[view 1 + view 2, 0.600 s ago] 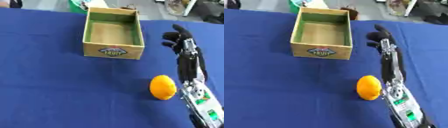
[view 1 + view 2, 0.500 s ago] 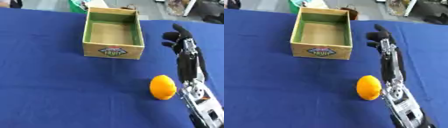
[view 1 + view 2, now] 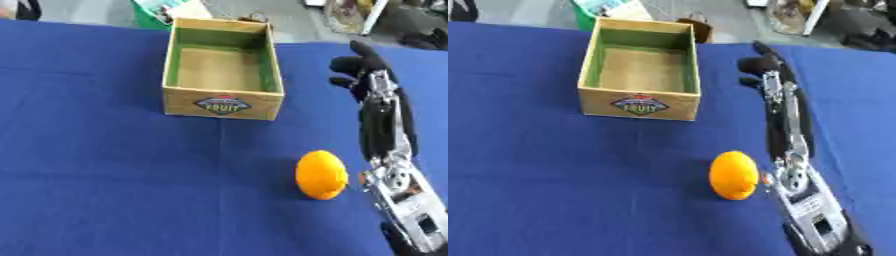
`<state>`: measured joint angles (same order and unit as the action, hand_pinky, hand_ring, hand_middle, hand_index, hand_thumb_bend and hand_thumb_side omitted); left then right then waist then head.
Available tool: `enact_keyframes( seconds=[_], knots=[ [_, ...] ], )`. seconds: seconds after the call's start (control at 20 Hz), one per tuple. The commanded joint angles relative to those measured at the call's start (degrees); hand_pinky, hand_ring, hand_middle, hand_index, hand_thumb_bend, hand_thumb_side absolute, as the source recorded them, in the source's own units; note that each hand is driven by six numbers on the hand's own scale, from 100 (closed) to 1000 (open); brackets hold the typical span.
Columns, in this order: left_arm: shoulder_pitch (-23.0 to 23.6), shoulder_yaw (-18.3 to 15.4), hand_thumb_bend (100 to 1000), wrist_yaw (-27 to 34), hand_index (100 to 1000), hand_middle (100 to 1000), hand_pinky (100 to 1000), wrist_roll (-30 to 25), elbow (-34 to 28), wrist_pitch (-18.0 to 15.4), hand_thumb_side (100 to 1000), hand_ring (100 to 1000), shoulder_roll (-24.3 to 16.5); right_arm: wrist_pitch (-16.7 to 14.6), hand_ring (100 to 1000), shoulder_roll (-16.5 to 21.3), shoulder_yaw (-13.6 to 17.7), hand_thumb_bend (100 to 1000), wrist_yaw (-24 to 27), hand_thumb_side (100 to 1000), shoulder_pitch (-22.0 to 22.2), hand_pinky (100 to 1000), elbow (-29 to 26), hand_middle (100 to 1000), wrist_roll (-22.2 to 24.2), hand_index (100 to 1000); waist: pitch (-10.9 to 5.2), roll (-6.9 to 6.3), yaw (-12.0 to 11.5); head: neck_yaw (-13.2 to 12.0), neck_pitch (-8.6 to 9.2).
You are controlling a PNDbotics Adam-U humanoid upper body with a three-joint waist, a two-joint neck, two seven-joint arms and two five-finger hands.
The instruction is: Pick up objects on the table and place them in the box.
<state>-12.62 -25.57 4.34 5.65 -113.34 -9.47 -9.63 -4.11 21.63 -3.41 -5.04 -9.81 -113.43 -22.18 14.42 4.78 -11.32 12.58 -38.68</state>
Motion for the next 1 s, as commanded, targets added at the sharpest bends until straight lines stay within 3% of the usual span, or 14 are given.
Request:
enact_keyframes(
  seconds=[0.05, 0.2, 0.25, 0.3, 0.35, 0.45, 0.7, 0.8, 0.85, 0.9, 0.95, 1.0],
  knots=[
    [-0.1, -0.3, 100, -0.1, 644, 413, 467, 0.1, -1.2, 0.2, 796, 347, -1.6, 1.9, 799, 5.1, 1.4, 149, -2.8, 1000, -1.2, 757, -1.2, 723, 1.1, 915, -1.1, -0.25, 0.2, -0.4, -0.94],
    [0.1, -0.3, 100, -0.2, 644, 413, 467, 0.1, -1.2, 0.2, 796, 347, -1.8, 4.5, 811, 9.4, 1.8, 230, -5.4, 1000, -1.7, 773, -1.2, 751, 3.6, 930, -1.28, -0.25, 0.3, -0.8, -1.64],
    [0.1, -0.2, 100, -0.2, 644, 412, 466, 0.1, -1.2, 0.2, 795, 347, -1.8, 5.4, 822, 10.9, 1.6, 315, -6.3, 1000, -1.8, 786, -1.2, 770, 4.5, 948, -1.33, -0.24, 0.3, -0.8, -1.71],
    [0.2, -0.2, 100, -0.2, 644, 412, 466, 0.1, -1.2, 0.2, 795, 347, -1.9, 6.3, 823, 12.3, 1.1, 340, -7.2, 1000, -1.9, 789, -1.2, 772, 5.4, 952, -1.38, -0.22, 0.3, -0.8, -1.68],
    [0.3, -0.2, 100, -0.3, 644, 412, 466, 0.1, -1.2, 0.1, 794, 347, -2.0, 7.2, 831, 13.8, 0.5, 465, -8.1, 1000, -1.9, 800, -1.2, 774, 6.3, 954, -1.43, -0.17, 0.3, -0.8, -1.63],
    [0.4, -0.2, 100, -0.3, 644, 412, 467, 0.1, -1.2, 0.1, 794, 347, -2.1, 9.0, 837, 16.8, -0.3, 596, -10.0, 1000, -2.0, 810, -1.2, 773, 8.1, 954, -1.51, -0.13, 0.3, -0.8, -1.54],
    [0.5, -0.1, 100, -0.4, 644, 412, 466, 0.0, -1.2, 0.1, 794, 347, -2.4, 13.1, 856, 23.7, -1.2, 716, -14.2, 1000, -1.4, 841, -1.2, 780, 12.4, 945, -1.69, 0.09, 0.4, -0.9, -1.14],
    [0.6, -0.1, 100, -0.4, 644, 412, 466, 0.0, -1.2, 0.1, 794, 347, -2.4, 14.2, 869, 26.5, -1.8, 823, -16.0, 1000, -0.6, 861, -1.2, 783, 14.1, 958, -1.7, 0.1, 0.3, -1.0, -0.92],
    [0.6, -0.1, 100, -0.4, 644, 412, 467, 0.0, -1.2, 0.1, 794, 347, -2.3, 14.7, 871, 27.6, -2.0, 931, -16.8, 1000, -0.3, 879, -1.2, 770, 15.0, 960, -1.68, 0.1, 0.3, -1.0, -0.76],
    [0.6, -0.1, 100, -0.4, 644, 412, 467, 0.0, -1.2, 0.1, 794, 347, -2.3, 15.3, 875, 28.3, -2.0, 947, -17.7, 1000, 0.0, 886, -1.2, 770, 15.8, 960, -1.67, 0.12, 0.3, -1.1, -0.61],
    [0.7, -0.1, 100, -0.4, 643, 412, 466, 0.0, -1.2, 0.1, 794, 347, -2.3, 15.8, 890, 28.7, -2.2, 1000, -18.5, 930, 0.3, 904, -1.2, 777, 16.7, 972, -1.67, 0.14, 0.2, -1.1, -0.5],
    [0.7, -0.2, 100, -0.4, 643, 412, 466, 0.0, -1.2, 0.1, 794, 347, -2.3, 16.2, 895, 29.1, -2.7, 963, -19.2, 943, 0.7, 908, -1.2, 783, 17.5, 976, -1.65, 0.17, 0.2, -1.1, -0.37]
  ],
)
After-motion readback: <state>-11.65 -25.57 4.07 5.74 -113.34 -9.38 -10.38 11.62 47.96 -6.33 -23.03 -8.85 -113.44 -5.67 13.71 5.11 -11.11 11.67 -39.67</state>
